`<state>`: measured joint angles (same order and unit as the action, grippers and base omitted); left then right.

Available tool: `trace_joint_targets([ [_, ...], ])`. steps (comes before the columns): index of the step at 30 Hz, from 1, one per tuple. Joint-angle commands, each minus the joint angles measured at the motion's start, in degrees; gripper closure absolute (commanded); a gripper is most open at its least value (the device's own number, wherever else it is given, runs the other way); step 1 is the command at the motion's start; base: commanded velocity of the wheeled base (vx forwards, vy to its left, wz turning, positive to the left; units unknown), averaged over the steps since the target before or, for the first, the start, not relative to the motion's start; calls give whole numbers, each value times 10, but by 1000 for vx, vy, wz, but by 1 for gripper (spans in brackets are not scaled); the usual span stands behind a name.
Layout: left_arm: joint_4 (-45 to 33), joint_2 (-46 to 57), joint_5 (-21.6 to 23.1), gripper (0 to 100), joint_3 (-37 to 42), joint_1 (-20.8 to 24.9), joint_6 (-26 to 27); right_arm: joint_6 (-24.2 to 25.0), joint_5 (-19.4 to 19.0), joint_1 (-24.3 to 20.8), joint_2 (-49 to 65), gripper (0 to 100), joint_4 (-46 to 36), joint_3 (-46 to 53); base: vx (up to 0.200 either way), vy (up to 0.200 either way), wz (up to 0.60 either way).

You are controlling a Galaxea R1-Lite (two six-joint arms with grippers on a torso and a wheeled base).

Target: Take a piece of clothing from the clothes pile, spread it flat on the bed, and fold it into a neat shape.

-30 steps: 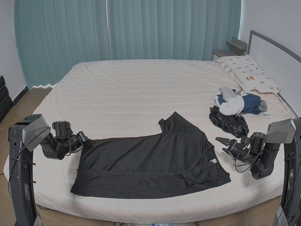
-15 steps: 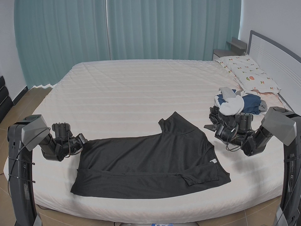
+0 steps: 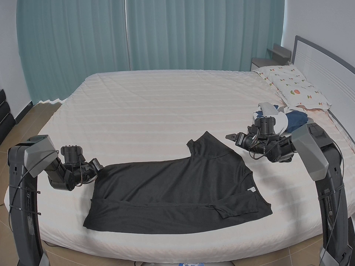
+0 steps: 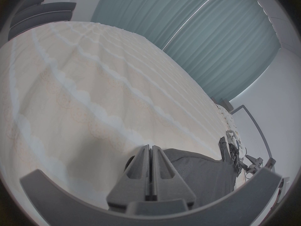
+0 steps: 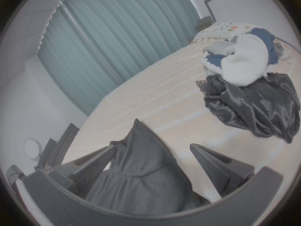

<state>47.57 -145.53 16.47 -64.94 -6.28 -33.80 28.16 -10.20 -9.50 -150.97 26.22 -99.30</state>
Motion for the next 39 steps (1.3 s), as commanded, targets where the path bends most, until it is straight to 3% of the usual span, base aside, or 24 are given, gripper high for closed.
trace_joint_targets([
  [1,1,6,0,100,7,0,1,-12,26,-15,-96,0,-83,-127,0,0,0],
  [6,1,6,0,100,8,0,1,-16,26,-15,-111,0,-107,-153,0,0,0],
  [25,1,6,0,100,7,0,1,-12,23,-15,-113,0,-74,-153,0,0,0],
  [26,1,6,0,100,7,0,1,-11,23,-15,-114,100,-71,-153,0,0,0],
  [39,1,6,1,100,6,-1,0,11,34,-8,-106,100,-59,-153,0,0,0],
])
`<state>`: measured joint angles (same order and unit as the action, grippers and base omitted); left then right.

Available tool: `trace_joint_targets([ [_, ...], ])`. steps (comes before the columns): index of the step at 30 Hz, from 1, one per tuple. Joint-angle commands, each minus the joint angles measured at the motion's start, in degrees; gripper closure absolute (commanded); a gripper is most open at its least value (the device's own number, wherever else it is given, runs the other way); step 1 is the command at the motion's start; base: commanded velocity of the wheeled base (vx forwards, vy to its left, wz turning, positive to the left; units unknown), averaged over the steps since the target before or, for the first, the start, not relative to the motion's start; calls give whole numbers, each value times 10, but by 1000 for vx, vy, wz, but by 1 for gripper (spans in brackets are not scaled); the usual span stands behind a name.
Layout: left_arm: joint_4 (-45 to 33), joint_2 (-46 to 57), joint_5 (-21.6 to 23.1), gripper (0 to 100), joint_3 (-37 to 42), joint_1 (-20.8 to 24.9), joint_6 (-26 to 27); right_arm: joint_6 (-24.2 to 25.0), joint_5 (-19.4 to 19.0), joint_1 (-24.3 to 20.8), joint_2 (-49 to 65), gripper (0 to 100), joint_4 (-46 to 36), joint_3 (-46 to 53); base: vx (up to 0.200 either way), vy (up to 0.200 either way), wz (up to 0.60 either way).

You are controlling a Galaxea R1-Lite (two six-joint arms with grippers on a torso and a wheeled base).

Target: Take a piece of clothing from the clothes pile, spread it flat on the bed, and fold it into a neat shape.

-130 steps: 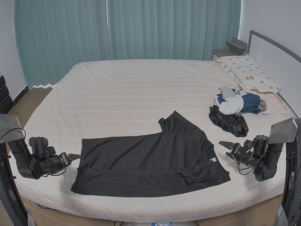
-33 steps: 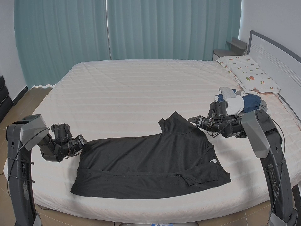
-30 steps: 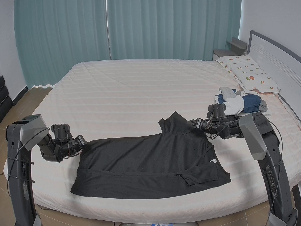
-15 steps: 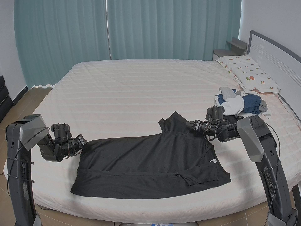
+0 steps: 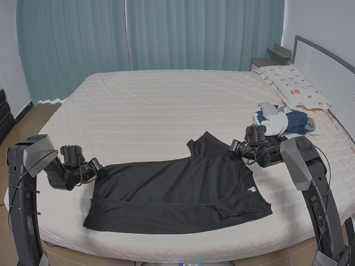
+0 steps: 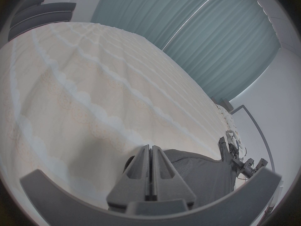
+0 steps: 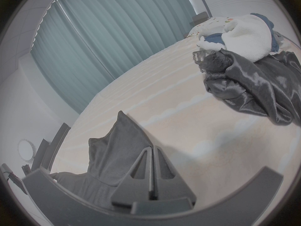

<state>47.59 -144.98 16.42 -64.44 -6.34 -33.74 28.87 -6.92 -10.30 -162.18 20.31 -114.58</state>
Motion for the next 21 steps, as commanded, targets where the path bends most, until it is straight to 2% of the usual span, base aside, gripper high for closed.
trace_joint_targets([
  [1,1,1,0,100,1,-2,0,6,2,1,7,100,0,0,0,0,0],
  [7,45,0,-3,100,5,-1,-6,24,25,1,17,100,0,0,0,0,0],
  [12,72,9,-5,100,12,-1,-18,52,26,1,46,100,-1,4,0,0,0],
  [15,72,15,-5,100,16,-1,-18,49,26,1,56,100,-1,25,0,0,0],
  [16,75,20,-5,100,19,-3,-19,35,25,1,71,100,2,60,0,0,0],
  [21,76,25,-5,100,24,-12,-19,19,25,8,75,100,32,85,0,0,0],
])
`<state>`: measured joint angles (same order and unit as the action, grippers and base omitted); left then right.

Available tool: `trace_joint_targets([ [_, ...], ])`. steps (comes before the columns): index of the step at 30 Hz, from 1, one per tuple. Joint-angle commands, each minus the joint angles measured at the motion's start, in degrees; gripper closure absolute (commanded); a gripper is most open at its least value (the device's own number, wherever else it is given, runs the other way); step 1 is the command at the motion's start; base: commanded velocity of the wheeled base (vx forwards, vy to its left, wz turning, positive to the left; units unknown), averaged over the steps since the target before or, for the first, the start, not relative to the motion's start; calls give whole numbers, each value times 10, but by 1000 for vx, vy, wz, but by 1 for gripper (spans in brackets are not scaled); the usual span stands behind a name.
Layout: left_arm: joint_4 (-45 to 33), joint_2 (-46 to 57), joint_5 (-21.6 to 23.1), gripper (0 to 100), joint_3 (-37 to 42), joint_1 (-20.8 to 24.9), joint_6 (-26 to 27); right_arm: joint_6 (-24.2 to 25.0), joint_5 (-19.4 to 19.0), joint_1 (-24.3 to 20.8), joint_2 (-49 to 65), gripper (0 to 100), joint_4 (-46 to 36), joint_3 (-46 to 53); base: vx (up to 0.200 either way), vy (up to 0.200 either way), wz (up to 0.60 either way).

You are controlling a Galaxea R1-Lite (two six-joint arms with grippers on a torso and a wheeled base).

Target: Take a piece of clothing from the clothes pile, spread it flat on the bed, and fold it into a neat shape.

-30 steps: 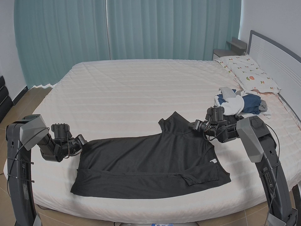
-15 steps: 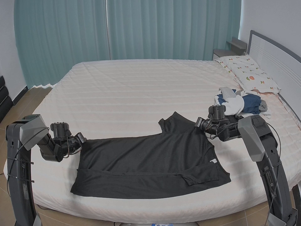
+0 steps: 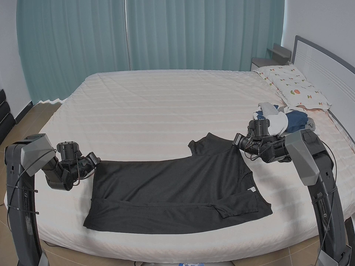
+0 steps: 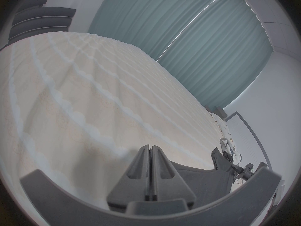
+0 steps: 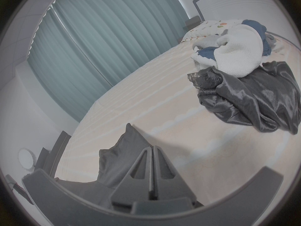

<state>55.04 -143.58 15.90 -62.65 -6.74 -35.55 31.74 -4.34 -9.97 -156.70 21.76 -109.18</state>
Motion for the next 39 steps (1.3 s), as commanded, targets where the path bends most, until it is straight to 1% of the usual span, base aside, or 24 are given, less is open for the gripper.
trace_joint_targets([
  [1,2,15,0,100,9,-11,-1,-11,-1,5,20,100,22,41,0,0,0],
  [5,2,29,1,100,18,-18,-15,-27,-1,5,18,100,38,69,0,0,0],
  [6,2,36,2,100,22,-20,-29,-30,-1,5,14,100,61,71,0,0,0],
  [7,2,37,3,100,23,-20,-31,-31,-1,5,13,100,70,71,0,0,0],
  [15,2,34,7,100,25,-20,-28,-26,-1,8,23,100,85,79,0,0,0],
  [18,2,37,7,100,27,-20,-29,-29,-3,8,37,100,88,124,0,0,0],
  [19,2,37,7,100,27,-20,-29,-29,-3,8,37,100,88,124,0,0,0],
  [20,4,42,8,100,38,-20,-27,-27,-9,8,48,100,99,147,0,0,0],
  [24,31,48,10,100,52,-21,-30,-24,-9,12,50,100,126,151,0,0,0],
  [26,59,48,10,100,64,-21,-30,-23,-8,14,54,100,143,154,0,0,0],
  [27,59,48,10,100,64,-21,-30,-23,-8,14,54,100,143,154,0,0,0],
  [30,74,48,12,100,79,-22,-29,-27,-11,13,72,100,166,201,0,0,0],
  [31,74,48,12,100,79,-22,-29,-27,-11,13,72,100,166,201,0,0,0],
  [34,74,52,24,100,87,-28,-29,-32,-29,14,87,100,195,244,0,0,0],
  [39,75,63,34,100,101,-39,-28,-35,-53,15,107,100,218,296,0,0,0],
])
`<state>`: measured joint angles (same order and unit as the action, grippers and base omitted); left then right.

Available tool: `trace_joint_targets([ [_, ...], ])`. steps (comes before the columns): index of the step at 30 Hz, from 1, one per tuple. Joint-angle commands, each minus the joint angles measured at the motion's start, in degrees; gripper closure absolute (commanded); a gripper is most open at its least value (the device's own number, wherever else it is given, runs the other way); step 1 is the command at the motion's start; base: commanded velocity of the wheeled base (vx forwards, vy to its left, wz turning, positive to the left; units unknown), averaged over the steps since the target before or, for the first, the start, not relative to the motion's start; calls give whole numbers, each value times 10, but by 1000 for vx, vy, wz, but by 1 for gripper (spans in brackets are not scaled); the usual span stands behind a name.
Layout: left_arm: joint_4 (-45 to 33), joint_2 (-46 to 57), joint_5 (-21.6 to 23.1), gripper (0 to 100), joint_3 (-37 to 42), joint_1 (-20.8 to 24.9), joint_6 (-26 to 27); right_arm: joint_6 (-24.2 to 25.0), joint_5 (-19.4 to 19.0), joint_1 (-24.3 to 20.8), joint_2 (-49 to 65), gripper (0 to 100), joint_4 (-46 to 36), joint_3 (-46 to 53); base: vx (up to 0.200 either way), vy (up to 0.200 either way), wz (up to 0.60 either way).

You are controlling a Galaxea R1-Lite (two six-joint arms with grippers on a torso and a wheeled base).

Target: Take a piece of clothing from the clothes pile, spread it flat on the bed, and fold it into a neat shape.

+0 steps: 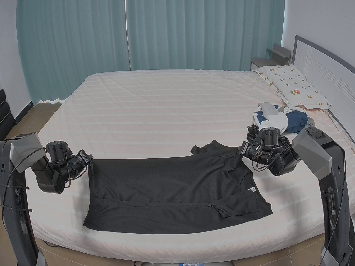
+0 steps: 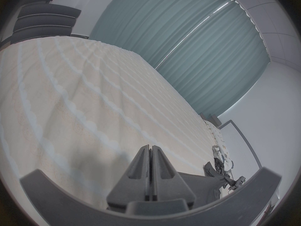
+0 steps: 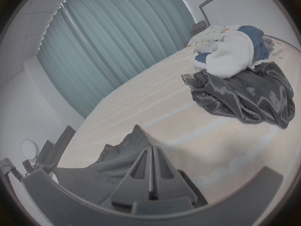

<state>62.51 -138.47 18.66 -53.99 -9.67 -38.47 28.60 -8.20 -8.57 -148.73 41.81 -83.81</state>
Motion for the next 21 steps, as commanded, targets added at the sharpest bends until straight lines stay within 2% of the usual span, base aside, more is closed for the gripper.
trace_joint_targets([
  [1,1,14,8,100,18,-11,2,-6,-16,1,28,100,27,50,0,0,0],
  [10,2,32,25,100,23,-10,2,0,-14,4,27,100,84,58,0,0,0],
  [21,5,24,24,100,4,-11,-3,2,0,5,-1,100,100,12,0,0,0],
])
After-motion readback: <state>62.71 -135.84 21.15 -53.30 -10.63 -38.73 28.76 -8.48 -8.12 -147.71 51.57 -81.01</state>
